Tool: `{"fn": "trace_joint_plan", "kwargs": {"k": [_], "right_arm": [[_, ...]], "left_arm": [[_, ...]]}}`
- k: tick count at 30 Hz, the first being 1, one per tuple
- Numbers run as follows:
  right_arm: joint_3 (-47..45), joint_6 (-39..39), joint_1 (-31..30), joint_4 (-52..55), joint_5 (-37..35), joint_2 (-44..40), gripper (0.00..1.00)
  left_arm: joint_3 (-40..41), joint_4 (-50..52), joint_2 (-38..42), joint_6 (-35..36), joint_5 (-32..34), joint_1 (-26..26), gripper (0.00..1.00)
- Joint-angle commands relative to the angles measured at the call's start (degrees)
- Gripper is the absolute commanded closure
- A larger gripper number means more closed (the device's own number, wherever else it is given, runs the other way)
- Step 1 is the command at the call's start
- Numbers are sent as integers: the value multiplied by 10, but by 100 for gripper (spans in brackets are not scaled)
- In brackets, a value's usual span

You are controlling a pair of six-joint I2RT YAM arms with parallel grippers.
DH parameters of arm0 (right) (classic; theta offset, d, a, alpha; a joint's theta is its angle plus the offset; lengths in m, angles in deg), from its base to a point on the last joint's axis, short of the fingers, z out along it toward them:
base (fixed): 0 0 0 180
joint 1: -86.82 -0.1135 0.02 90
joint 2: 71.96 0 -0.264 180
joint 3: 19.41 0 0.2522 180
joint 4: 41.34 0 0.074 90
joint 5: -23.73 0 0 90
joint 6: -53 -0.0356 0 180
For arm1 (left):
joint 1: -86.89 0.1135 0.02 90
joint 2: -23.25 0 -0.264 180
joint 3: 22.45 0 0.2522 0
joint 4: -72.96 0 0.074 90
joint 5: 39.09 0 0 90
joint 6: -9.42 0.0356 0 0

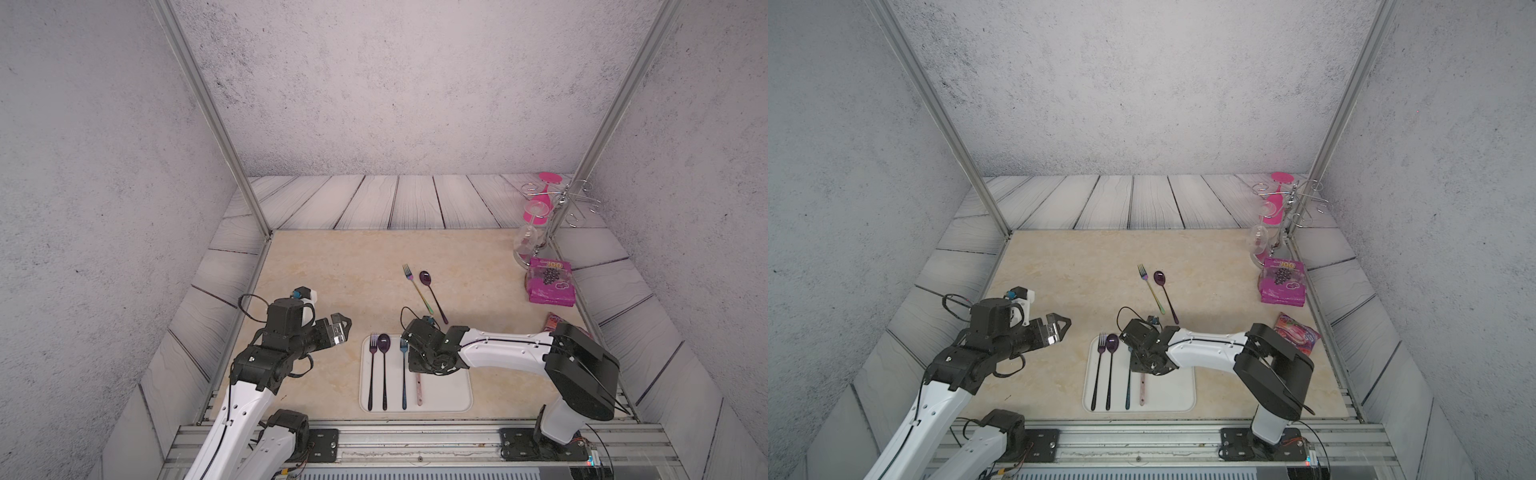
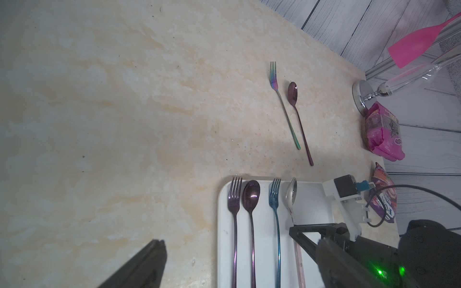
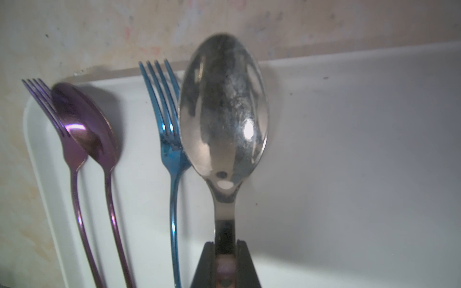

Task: Set the spoon and fork side by side
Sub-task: Place the spoon on the tray.

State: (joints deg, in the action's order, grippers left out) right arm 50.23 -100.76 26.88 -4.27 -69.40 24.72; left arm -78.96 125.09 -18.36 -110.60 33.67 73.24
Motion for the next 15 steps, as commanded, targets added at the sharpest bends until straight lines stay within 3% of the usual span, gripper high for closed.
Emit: {"fn": "trace_joint_plan", "kwargs": {"k": [1, 15], "right_arm": [[8, -18, -1, 7, -2, 9, 97], [-12, -39, -1, 13, -6, 11, 95]], "left_arm": [[6, 2, 4, 0, -3, -3, 1], [7, 2, 6, 0, -5, -3, 1]]}}
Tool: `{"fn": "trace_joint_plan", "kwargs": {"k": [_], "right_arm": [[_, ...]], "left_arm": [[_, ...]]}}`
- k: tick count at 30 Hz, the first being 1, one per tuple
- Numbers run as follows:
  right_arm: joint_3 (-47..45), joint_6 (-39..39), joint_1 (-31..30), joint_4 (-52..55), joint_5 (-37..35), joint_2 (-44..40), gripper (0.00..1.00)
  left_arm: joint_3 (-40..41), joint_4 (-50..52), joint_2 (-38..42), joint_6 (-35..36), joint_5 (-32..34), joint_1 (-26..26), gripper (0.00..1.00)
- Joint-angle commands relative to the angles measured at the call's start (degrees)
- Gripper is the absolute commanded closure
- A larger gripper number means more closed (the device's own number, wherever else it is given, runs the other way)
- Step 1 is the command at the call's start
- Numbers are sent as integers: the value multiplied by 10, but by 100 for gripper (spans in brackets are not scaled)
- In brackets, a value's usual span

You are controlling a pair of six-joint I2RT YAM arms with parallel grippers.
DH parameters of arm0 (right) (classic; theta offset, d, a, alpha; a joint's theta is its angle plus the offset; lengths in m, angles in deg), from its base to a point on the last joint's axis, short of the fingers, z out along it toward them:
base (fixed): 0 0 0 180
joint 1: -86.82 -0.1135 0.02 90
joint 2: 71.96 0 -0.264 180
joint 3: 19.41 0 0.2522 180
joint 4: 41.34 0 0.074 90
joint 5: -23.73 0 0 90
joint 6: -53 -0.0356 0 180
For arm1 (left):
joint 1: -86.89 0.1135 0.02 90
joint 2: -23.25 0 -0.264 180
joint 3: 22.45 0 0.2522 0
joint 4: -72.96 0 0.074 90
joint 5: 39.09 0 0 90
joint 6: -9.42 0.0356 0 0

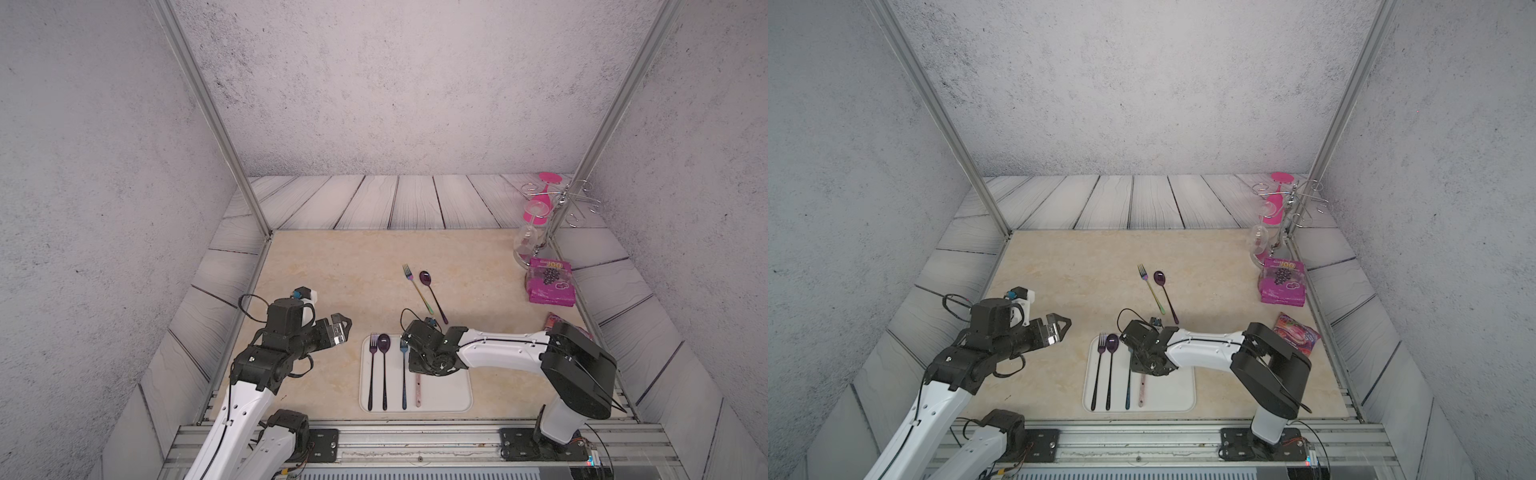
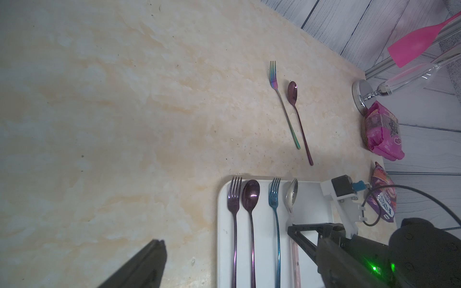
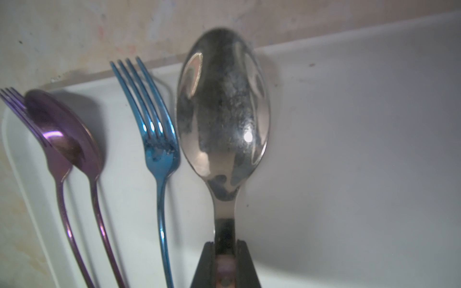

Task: Set the spoon and fork side by side
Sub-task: Place the spoon on the tray.

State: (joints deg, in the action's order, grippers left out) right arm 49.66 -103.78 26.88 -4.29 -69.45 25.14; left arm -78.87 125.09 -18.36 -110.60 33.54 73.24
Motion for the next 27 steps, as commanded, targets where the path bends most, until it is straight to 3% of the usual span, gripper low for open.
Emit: {"fn": "trace_joint_plan", "kwargs": {"k": [1, 16, 27], "right_arm": [[-8, -9, -2, 13, -5, 8, 95], [5, 9, -1, 38, 0, 29, 92], [9, 17, -1, 52, -9, 15, 69]], "left_arm": [[6, 3, 6, 0, -4, -3, 1], [6, 3, 6, 0, -2, -3, 1], [6, 3, 6, 0, -1, -3, 1]]}}
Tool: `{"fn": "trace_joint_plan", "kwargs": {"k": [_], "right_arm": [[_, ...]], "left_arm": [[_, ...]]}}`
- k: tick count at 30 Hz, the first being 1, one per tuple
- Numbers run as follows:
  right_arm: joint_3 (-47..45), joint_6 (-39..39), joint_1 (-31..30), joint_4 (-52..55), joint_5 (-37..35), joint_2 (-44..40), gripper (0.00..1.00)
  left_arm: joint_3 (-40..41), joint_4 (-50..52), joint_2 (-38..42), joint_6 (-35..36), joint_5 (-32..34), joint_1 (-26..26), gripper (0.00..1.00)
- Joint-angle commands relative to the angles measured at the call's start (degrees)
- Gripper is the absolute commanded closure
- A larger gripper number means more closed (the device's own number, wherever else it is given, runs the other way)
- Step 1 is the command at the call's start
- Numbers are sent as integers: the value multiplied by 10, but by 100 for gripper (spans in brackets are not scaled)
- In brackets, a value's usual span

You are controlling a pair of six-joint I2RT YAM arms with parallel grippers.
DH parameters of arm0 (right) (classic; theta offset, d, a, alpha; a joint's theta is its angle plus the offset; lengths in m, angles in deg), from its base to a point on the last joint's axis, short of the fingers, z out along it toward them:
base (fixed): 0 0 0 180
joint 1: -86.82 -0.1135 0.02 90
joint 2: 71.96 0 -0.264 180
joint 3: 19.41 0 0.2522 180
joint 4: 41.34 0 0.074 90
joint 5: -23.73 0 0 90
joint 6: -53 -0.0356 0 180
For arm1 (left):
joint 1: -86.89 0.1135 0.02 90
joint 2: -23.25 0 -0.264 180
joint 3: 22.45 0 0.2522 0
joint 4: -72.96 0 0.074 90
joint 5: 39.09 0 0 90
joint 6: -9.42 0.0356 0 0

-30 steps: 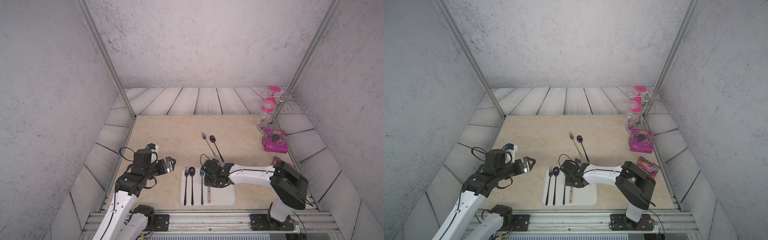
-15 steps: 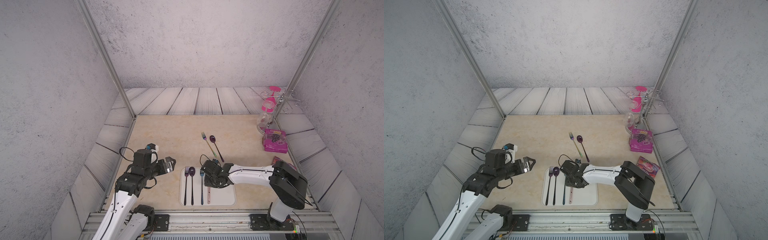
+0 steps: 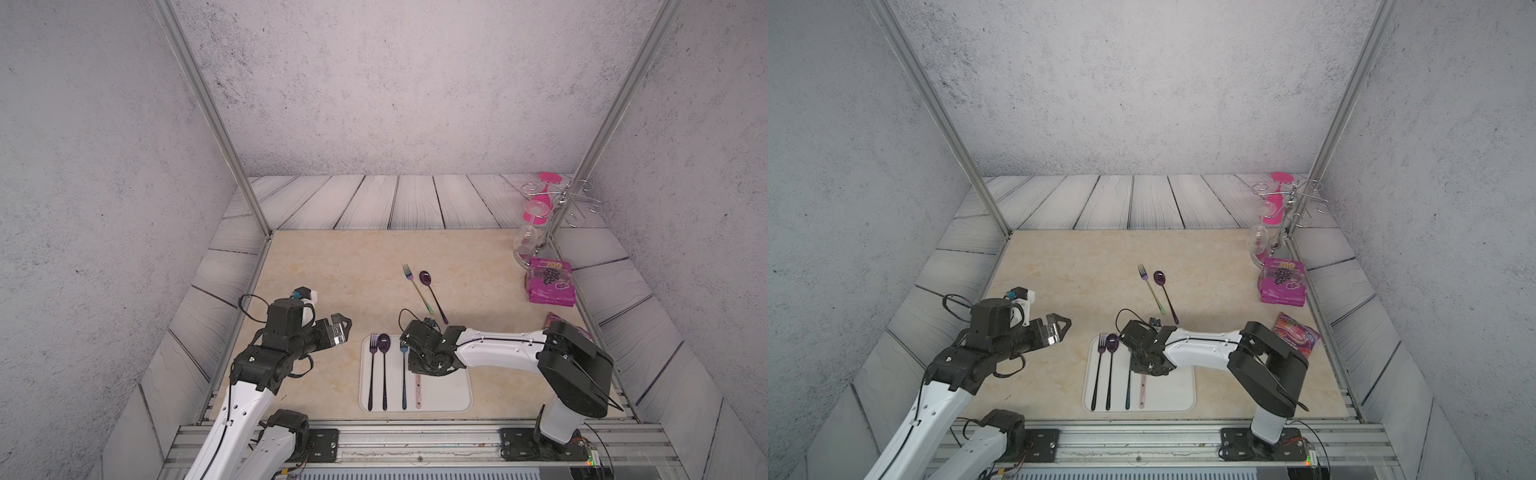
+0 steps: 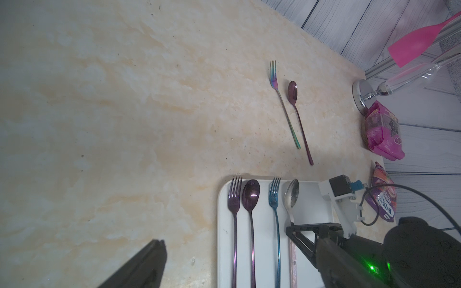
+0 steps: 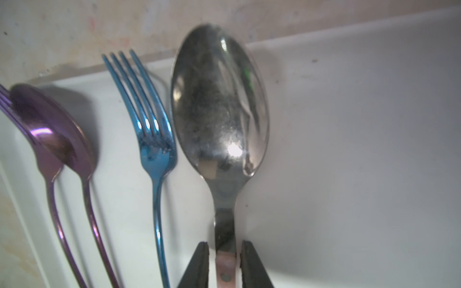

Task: Set the spoon and fork side by side
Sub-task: Place the spoon on the tray, then pick up the fork at the center of the board.

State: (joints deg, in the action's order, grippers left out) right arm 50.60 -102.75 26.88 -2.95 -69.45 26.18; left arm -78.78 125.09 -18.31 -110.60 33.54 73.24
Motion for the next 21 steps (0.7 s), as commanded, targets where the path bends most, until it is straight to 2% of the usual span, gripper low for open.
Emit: {"fn": "trace_joint_plan", "kwargs": {"k": [1, 5, 8, 11, 14, 18, 21], "right_arm": [[1, 11, -1, 39, -9, 2, 67], [3, 29, -2, 49, -16, -21, 59], [9, 77, -2, 68, -32, -56, 51], [44, 164, -1, 121, -70, -92, 41], [89, 316, 17, 164, -87, -111, 37], [152, 481, 88, 211, -37, -85, 37], [200, 557, 147, 220, 12, -44, 38]], "left_arm": [[5, 3, 5, 0, 0, -3, 0], [5, 4, 5, 0, 2, -3, 1], [3, 5, 3, 0, 4, -3, 1], [2, 7, -1, 0, 6, -3, 1], [1, 7, -6, 0, 7, -3, 0], [1, 6, -10, 1, 9, -3, 0], [-3, 11, -15, 1, 20, -3, 1]]}}
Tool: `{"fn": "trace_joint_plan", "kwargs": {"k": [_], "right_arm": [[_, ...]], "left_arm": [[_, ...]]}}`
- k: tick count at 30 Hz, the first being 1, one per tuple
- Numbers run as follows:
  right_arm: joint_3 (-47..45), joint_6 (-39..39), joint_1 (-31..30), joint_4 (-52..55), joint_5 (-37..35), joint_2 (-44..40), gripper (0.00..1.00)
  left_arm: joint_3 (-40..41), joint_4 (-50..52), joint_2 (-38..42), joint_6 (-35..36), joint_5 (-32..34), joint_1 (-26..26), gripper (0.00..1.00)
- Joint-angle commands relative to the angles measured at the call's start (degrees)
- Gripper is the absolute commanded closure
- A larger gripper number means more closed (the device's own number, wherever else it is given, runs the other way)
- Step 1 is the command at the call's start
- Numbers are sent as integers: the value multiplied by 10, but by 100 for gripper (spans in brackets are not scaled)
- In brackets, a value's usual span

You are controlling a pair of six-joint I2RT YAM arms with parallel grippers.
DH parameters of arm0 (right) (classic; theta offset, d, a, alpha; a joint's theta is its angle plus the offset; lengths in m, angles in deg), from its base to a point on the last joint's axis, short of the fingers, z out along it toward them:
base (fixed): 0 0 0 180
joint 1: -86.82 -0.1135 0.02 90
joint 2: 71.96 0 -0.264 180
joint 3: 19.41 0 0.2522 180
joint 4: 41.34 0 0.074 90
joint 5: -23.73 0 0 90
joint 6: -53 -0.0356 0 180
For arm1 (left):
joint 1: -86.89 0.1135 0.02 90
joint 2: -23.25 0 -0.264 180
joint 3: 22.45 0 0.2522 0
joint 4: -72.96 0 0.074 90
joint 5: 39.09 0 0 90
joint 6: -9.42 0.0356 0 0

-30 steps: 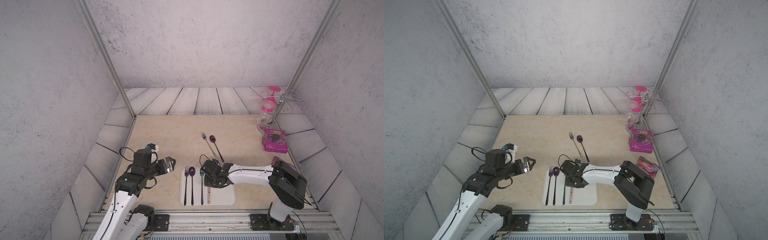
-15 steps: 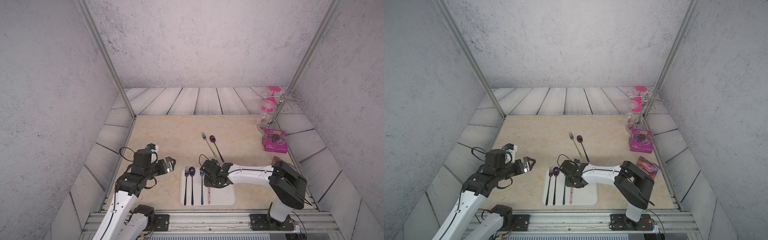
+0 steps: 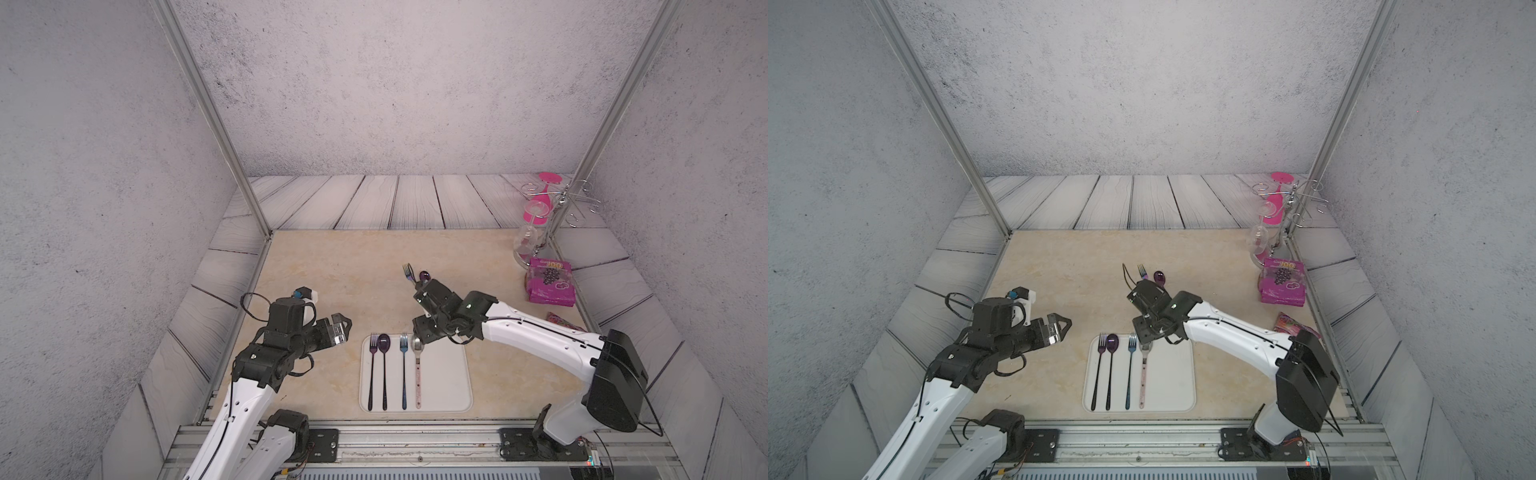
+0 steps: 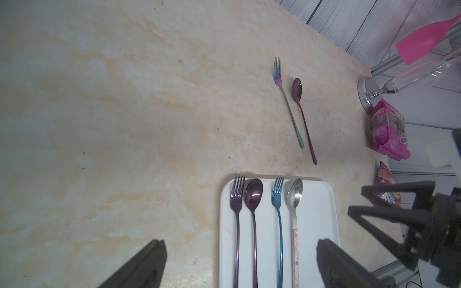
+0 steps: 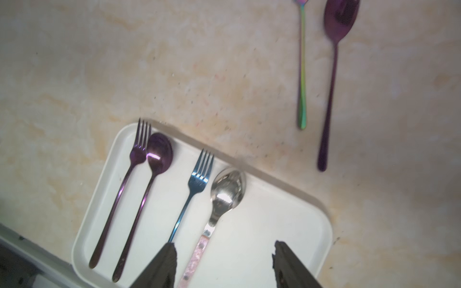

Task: Set the spoon and fork side by side
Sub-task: Pick up the fork at the center of the board.

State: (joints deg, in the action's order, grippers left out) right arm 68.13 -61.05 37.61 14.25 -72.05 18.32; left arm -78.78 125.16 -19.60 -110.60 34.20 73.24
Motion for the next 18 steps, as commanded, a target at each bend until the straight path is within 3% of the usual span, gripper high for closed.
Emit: {"fn": "trace_joint_plan", "kwargs": {"k": [1, 7, 18], "right_arm": [[40, 159, 57, 45, 52, 50, 39], [161, 224, 113, 30, 90, 172, 40], [418, 239, 168, 71, 124, 418, 50]], "left_arm": [[-5, 12, -4, 1, 17, -3, 1], [-5, 9, -10, -3, 24, -2, 1], [-14, -2, -24, 19, 8, -2, 1]]}}
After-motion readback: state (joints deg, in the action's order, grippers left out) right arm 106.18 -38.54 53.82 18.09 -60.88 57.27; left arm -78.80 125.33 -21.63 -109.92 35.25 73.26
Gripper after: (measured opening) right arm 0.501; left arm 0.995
